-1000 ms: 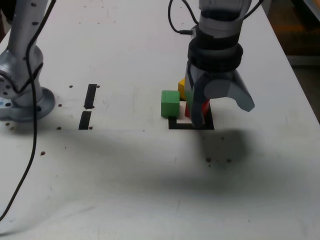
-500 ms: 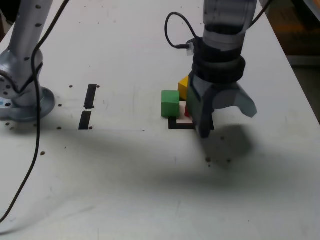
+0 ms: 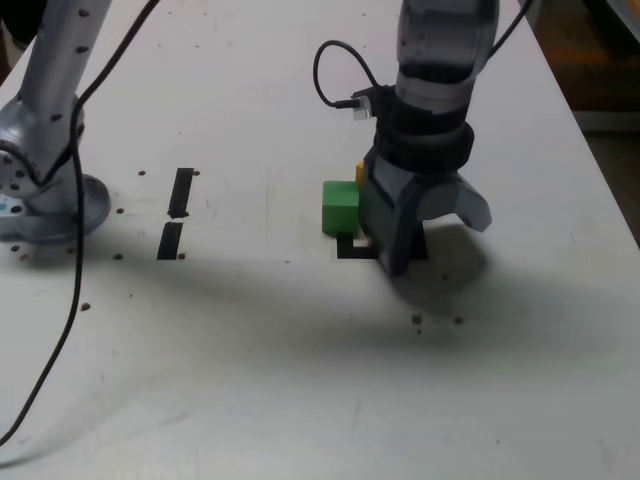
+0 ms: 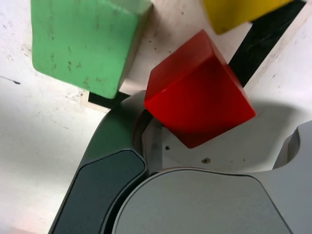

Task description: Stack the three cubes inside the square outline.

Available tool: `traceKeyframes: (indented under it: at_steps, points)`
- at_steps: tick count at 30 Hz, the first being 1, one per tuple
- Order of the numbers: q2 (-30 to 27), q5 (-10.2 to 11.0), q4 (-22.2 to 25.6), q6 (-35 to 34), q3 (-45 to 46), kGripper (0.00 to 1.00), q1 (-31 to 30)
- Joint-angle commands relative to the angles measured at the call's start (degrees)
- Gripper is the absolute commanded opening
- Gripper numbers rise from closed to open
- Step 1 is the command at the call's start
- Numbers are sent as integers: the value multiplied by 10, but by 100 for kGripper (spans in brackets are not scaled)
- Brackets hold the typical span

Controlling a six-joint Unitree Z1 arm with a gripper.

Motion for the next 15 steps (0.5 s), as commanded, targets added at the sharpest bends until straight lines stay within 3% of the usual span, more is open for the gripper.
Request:
traceKeyframes:
  at_steps: [1, 9, 15]
  points:
    - [0, 2, -11, -3, 8, 92, 5]
    - [-1, 5, -43, -6, 31, 89, 13]
    - [-2, 4, -46, -26, 41, 71, 17]
